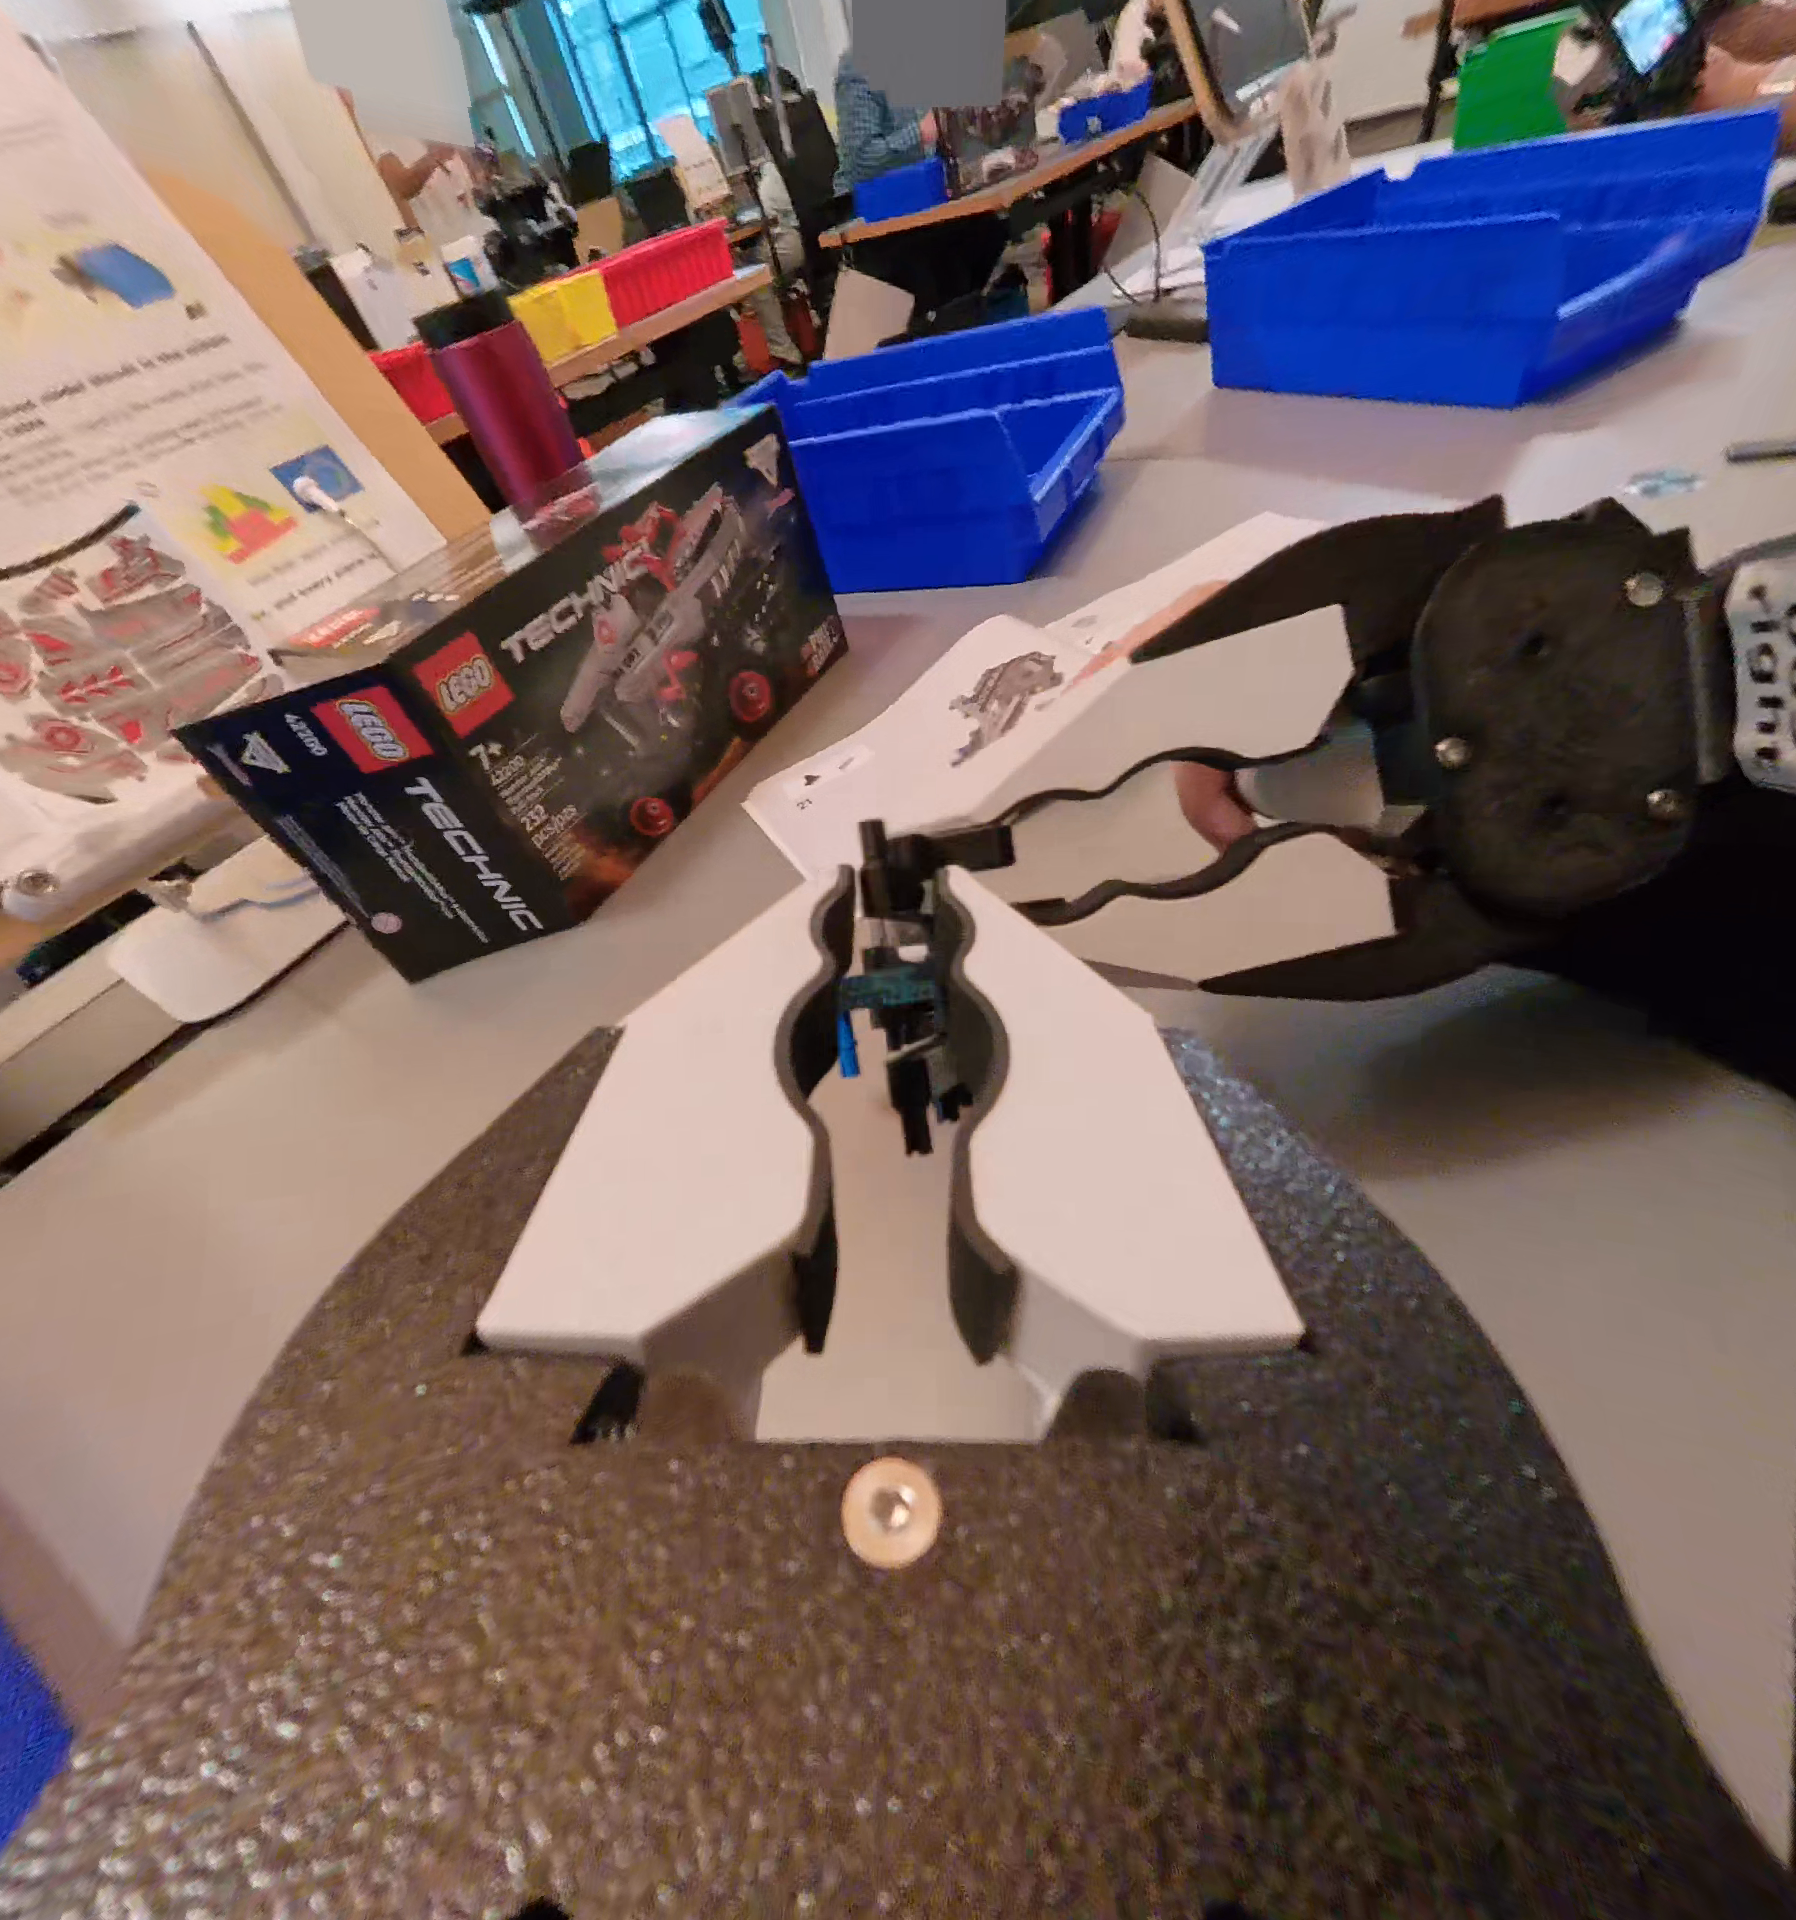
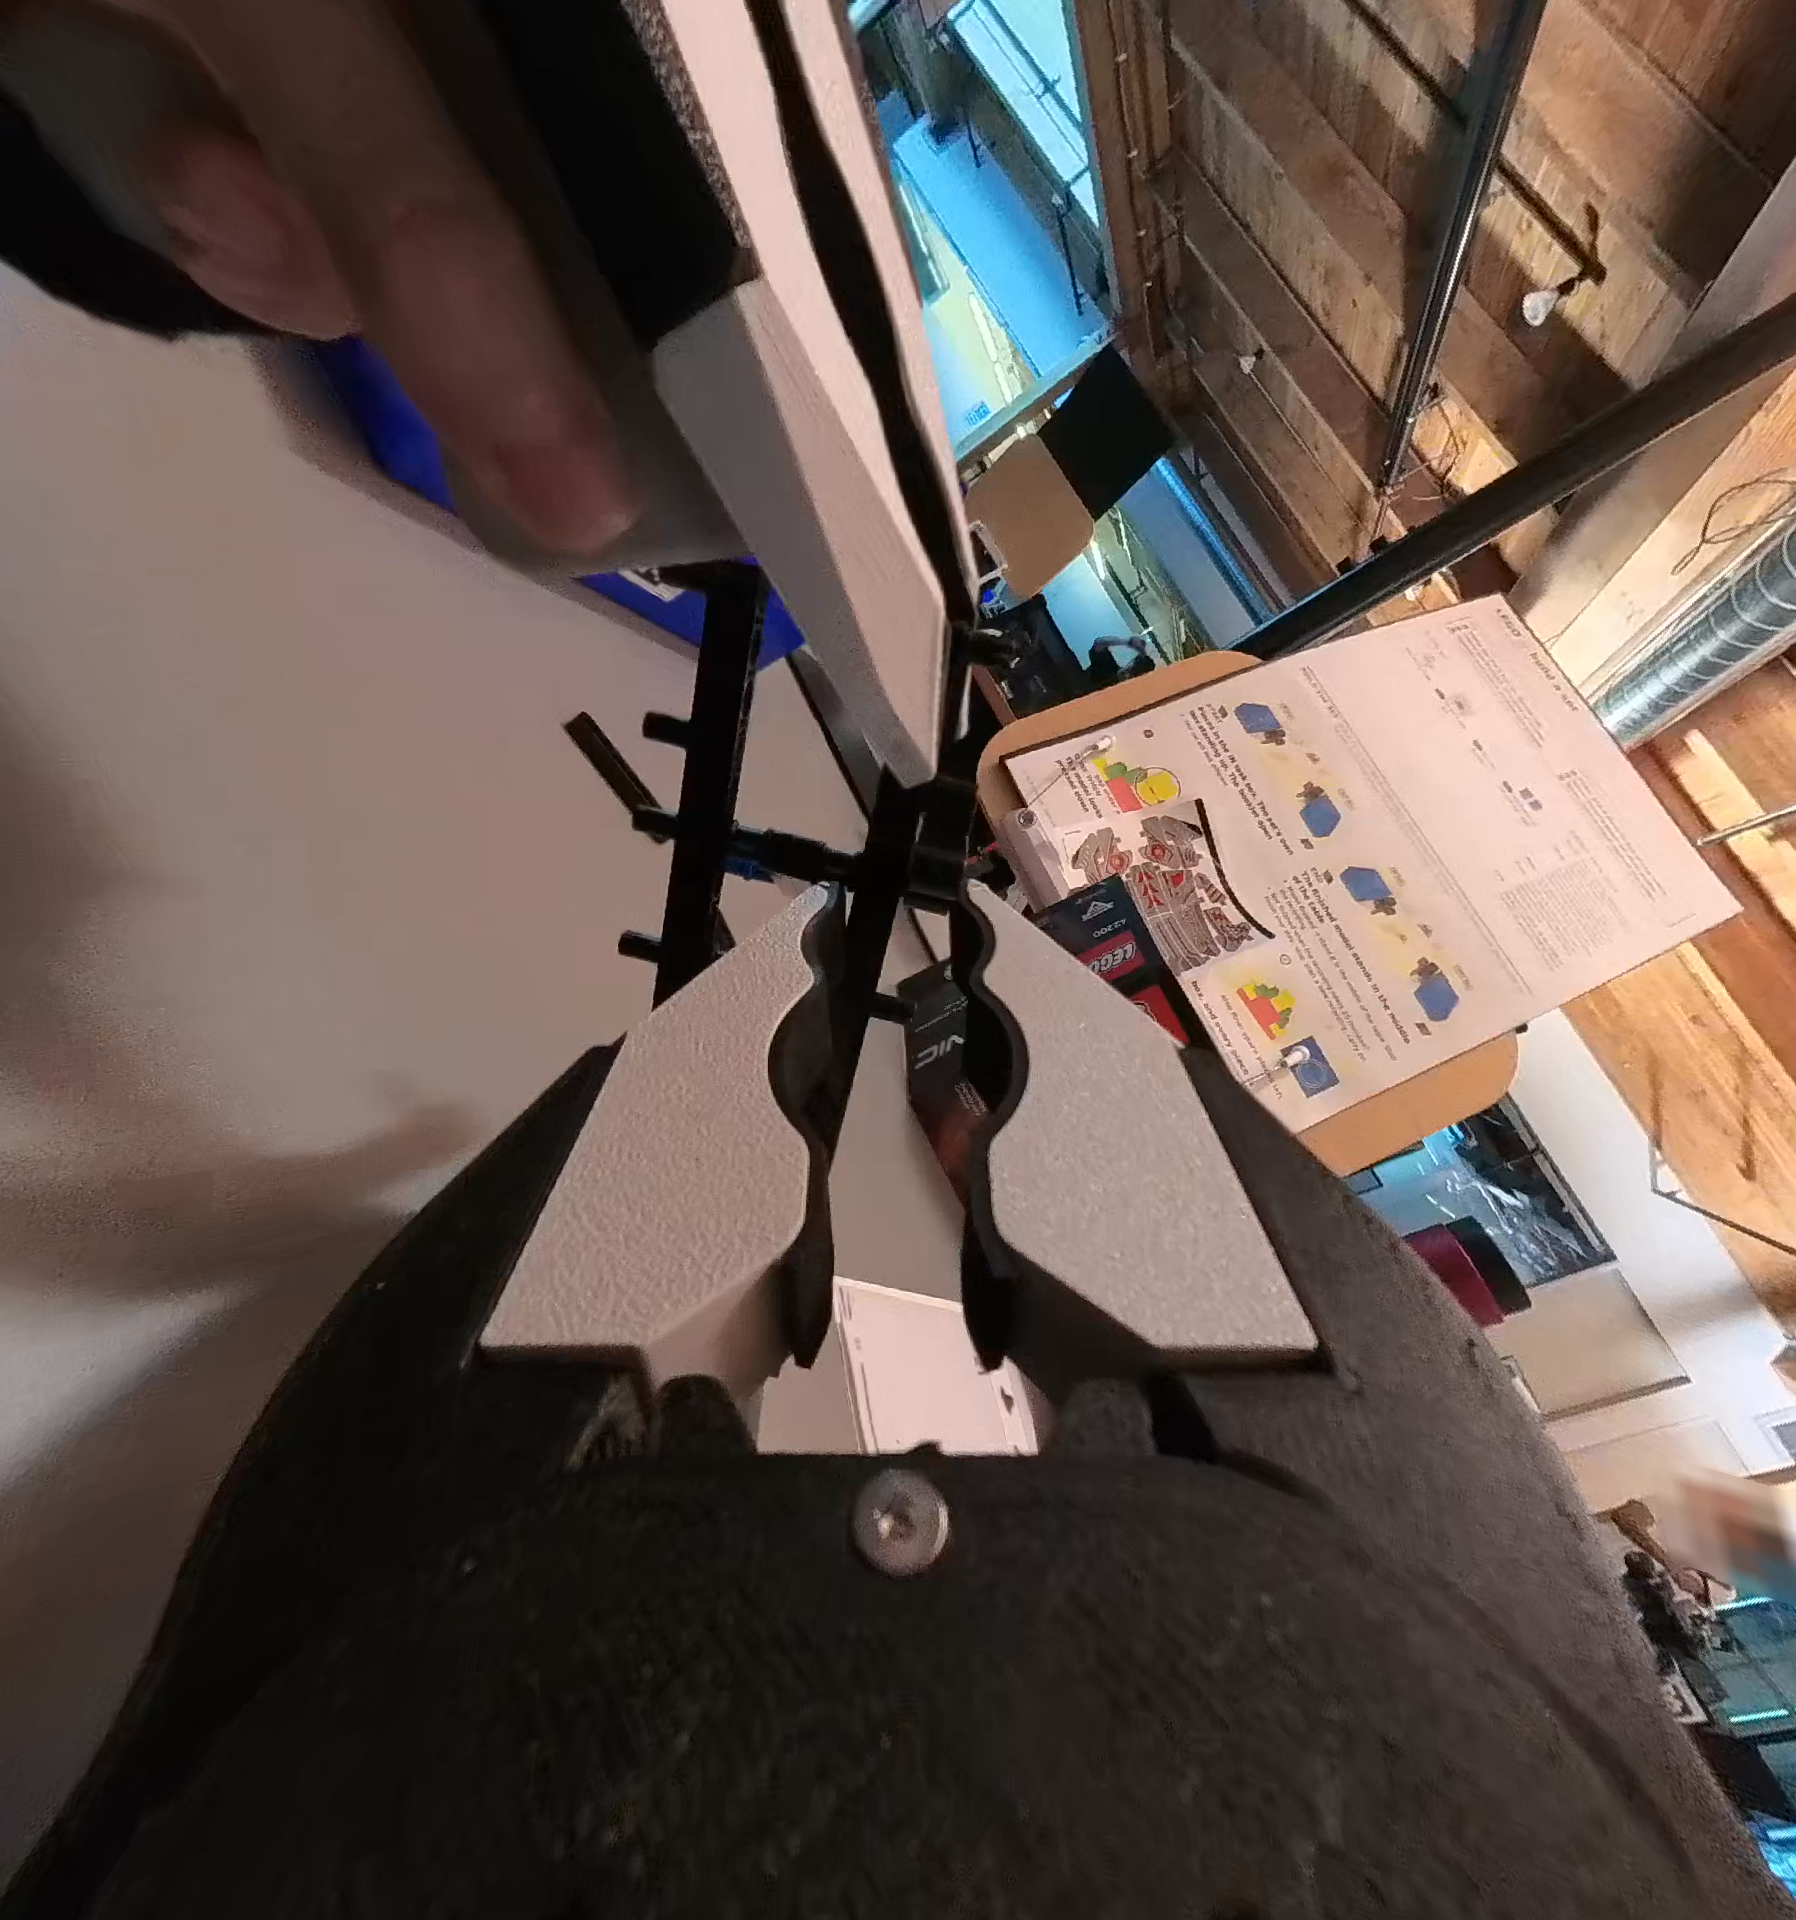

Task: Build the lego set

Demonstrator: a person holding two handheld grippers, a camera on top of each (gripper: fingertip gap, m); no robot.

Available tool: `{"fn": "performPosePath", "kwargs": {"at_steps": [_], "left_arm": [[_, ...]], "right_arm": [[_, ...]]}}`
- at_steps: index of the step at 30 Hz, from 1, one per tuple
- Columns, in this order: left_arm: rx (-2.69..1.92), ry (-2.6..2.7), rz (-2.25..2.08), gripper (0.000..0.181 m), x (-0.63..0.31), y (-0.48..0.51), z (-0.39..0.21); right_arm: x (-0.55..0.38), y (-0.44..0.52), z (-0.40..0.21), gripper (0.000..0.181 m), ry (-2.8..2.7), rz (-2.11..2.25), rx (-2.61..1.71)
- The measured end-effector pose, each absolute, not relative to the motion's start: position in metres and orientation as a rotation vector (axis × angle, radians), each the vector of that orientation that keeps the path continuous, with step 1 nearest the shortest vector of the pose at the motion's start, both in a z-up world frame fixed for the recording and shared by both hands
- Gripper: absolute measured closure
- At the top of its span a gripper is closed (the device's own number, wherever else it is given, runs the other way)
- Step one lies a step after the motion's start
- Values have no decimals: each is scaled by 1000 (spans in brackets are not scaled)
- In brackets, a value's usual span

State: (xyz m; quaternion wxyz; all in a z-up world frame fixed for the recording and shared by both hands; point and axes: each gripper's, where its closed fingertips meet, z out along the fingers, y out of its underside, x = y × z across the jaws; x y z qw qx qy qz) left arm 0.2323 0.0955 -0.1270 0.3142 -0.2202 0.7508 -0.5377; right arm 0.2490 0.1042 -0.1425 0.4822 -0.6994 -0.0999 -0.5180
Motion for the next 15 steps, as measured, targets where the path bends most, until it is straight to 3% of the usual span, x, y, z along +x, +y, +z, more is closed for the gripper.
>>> {"fn": "performPosePath", "kwargs": {"at_steps": [15], "left_arm": [[-733, 1986, -1613, 176, 230, 91, -126]], "right_arm": [[246, 106, -133, 161, -224, -1292, -1629]]}}
